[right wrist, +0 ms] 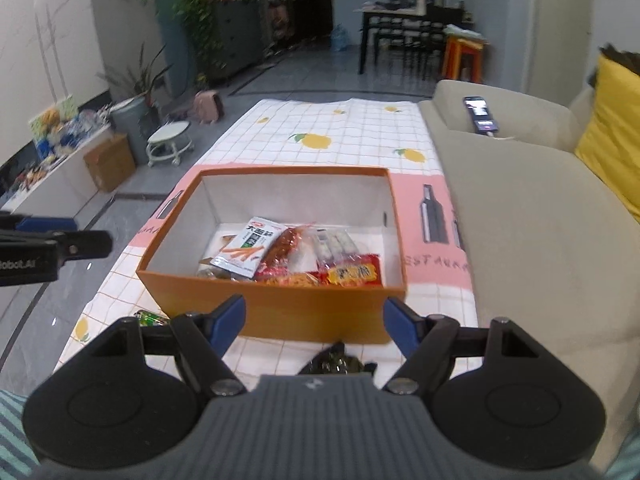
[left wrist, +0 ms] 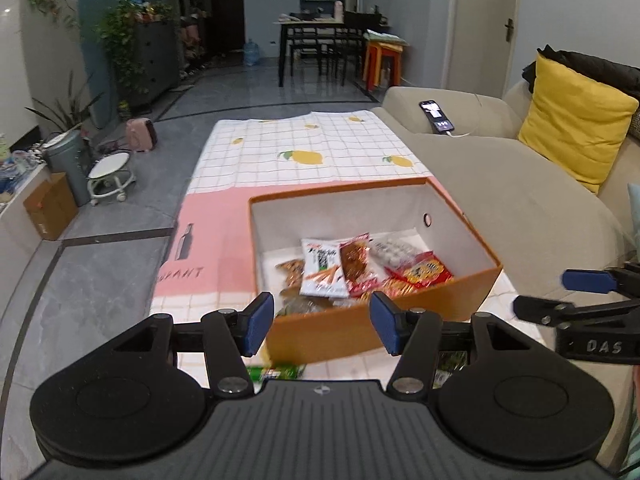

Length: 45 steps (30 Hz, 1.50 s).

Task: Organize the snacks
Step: 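Withdraw both tools from the box toward the green sausage and dark pack, then grasp the green sausage with the left tool while the right tool grasps the dark green pack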

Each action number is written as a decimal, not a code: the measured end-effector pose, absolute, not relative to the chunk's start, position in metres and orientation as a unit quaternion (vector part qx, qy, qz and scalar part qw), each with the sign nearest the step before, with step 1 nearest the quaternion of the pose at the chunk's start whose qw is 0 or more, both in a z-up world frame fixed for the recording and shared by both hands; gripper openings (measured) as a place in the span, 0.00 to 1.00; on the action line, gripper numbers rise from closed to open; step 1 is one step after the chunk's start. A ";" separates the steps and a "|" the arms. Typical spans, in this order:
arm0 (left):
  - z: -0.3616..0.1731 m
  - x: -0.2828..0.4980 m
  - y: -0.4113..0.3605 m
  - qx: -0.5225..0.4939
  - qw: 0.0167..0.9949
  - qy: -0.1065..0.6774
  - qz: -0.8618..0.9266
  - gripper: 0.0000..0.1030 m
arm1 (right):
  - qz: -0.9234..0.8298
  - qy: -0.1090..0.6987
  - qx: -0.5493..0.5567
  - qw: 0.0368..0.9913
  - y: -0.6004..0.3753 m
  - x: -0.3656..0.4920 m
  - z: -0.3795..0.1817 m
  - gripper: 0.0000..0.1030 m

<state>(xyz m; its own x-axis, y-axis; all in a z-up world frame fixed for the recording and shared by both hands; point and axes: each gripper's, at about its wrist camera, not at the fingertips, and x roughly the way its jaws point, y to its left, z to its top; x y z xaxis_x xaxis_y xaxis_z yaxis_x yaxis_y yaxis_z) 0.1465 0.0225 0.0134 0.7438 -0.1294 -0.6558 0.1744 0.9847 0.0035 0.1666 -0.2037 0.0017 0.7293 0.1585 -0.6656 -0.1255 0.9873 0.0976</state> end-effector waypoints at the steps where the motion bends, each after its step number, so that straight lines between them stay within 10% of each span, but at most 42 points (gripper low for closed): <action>1: 0.010 0.140 0.024 0.032 0.935 0.344 -0.080 0.65 | 0.072 0.354 0.026 0.932 -0.204 0.158 -0.001 0.71; 24: -0.084 0.126 0.045 0.019 0.904 0.422 -0.067 0.66 | 0.045 0.401 0.065 0.913 -0.190 0.123 -0.098 0.71; 45: -0.157 0.224 0.059 0.279 0.815 0.471 -0.193 0.71 | 0.035 0.470 0.064 0.879 -0.197 0.200 -0.151 0.68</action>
<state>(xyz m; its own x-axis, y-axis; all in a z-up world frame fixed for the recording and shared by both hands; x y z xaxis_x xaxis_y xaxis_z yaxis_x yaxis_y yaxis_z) 0.2237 0.0593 -0.1573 0.4821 -0.0518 -0.8746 0.5765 0.7704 0.2722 0.1998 -0.1966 -0.1507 0.5550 0.1205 -0.8230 -0.0009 0.9895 0.1443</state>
